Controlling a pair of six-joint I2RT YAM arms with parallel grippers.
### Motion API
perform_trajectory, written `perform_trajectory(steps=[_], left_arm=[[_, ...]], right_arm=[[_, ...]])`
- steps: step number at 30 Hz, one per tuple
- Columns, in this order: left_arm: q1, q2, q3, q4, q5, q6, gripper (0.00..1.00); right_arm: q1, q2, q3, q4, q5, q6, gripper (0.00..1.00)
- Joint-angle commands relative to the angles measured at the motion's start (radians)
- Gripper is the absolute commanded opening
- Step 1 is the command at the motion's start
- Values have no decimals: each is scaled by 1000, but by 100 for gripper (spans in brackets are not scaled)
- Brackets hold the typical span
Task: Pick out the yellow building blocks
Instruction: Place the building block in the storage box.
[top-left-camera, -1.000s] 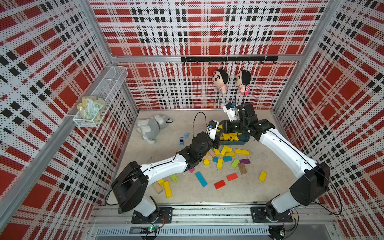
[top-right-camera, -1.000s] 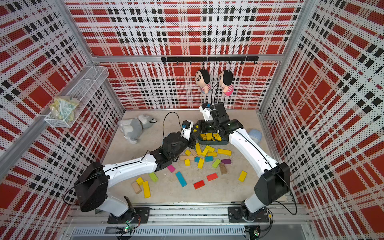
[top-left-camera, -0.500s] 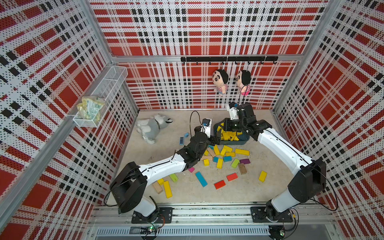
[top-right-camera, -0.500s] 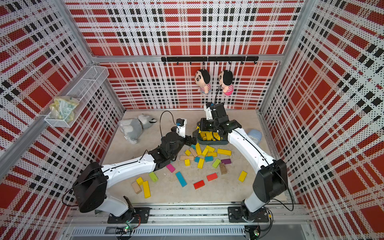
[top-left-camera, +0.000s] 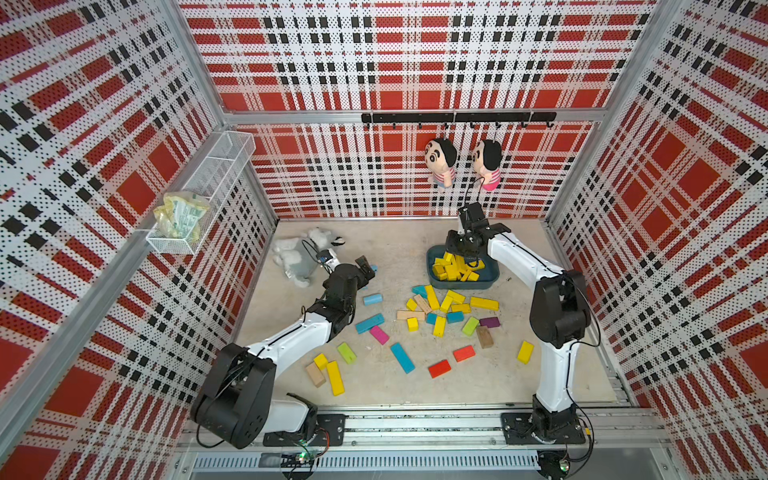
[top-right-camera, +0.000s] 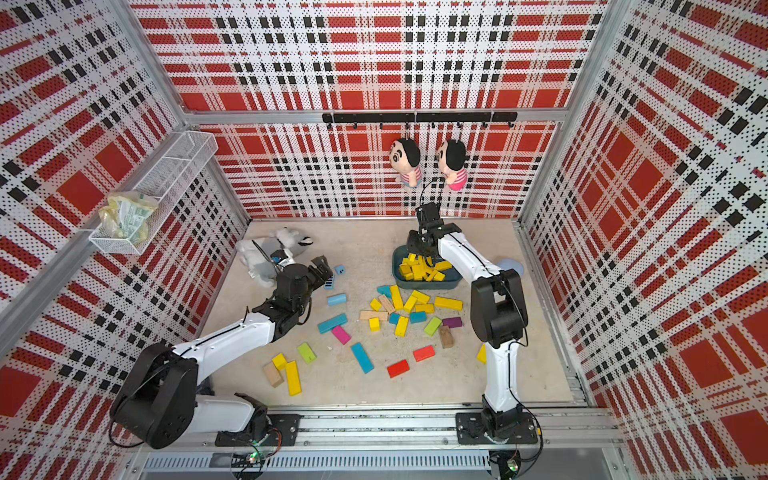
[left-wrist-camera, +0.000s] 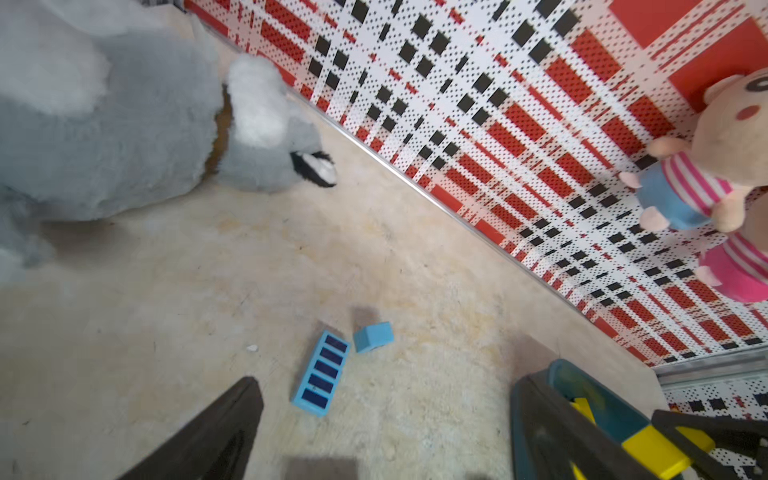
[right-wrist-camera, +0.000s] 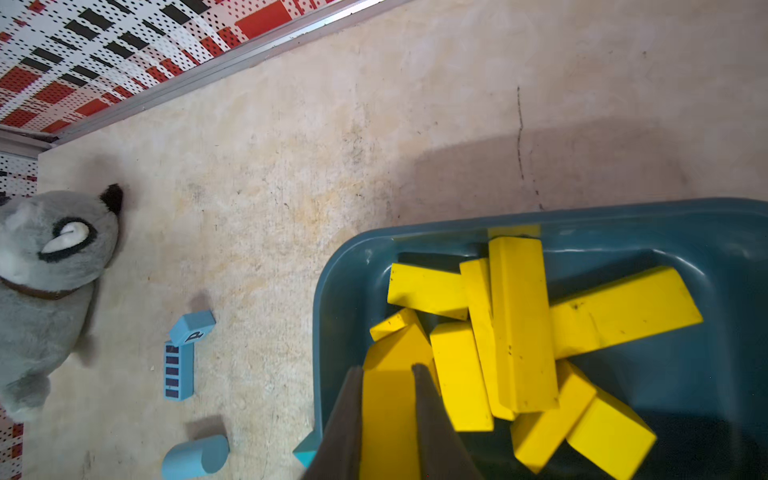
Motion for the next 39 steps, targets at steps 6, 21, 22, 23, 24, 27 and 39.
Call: perform_trajectory(steps=[6, 21, 22, 23, 24, 27, 39], left_arm=[[40, -4, 63, -339, 27, -87, 98], [79, -204, 10, -840, -34, -339, 98], [83, -210, 10, -863, -35, -346, 98], [87, -217, 12, -888, -35, -352, 98], [88, -226, 12, -909, -35, -364, 98], [83, -252, 7, -944, -20, -394, 98], [-163, -274, -19, -1075, -20, -526, 99]], right_arm=[[-11, 101, 33, 57, -63, 93, 2], [-14, 112, -96, 203, 49, 198, 38], [-13, 100, -108, 212, 55, 197, 41], [-13, 89, -118, 217, 65, 196, 43], [-13, 74, -126, 219, 73, 194, 44], [-13, 12, -162, 238, 93, 186, 46], [59, -373, -527, 343, 79, 138, 45]])
